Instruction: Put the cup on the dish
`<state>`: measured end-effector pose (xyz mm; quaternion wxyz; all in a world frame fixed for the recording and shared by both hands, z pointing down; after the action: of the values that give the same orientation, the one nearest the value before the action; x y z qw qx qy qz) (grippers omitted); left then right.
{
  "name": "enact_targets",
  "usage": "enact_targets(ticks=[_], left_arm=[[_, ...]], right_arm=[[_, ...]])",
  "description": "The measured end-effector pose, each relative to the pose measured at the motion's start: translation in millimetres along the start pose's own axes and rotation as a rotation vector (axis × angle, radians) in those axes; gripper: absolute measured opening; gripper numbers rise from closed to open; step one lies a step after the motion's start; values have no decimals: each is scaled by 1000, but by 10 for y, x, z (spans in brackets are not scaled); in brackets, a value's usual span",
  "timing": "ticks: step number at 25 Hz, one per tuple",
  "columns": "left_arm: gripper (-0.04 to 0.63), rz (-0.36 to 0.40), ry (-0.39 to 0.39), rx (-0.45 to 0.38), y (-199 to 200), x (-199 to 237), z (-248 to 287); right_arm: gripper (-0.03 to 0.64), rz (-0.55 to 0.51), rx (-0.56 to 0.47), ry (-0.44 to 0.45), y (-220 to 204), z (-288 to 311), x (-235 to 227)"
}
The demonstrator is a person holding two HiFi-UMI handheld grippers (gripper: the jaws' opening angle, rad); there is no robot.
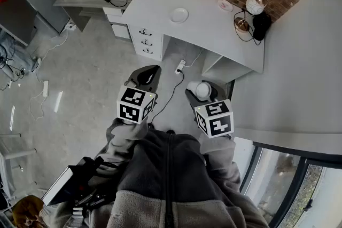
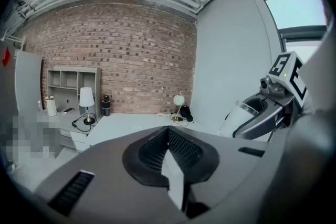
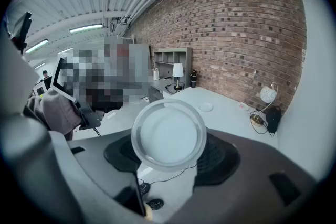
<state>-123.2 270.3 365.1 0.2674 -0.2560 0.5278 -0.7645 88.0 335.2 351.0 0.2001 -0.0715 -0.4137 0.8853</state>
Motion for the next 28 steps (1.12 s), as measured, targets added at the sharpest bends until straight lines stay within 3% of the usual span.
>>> enact_targets(ticks=[15,28], left_arm=[[6,-12,32,-25,-151,172,-123],[5,-60,52,8,-352,704,-429]], right_arm=[[258,-27,-11,7,10,177,131],[258,-28,49,11,148,481,582]])
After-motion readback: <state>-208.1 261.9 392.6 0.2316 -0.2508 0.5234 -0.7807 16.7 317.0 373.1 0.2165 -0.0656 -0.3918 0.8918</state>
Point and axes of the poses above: the fingertips, and each gripper's own axes: z forward along the fingers, x to its left, y out of its top, the point moved 10 cm from there along -z, backward along the fingers, and after that the axes turned 2 degrees about -y, right-handed, at the moved point
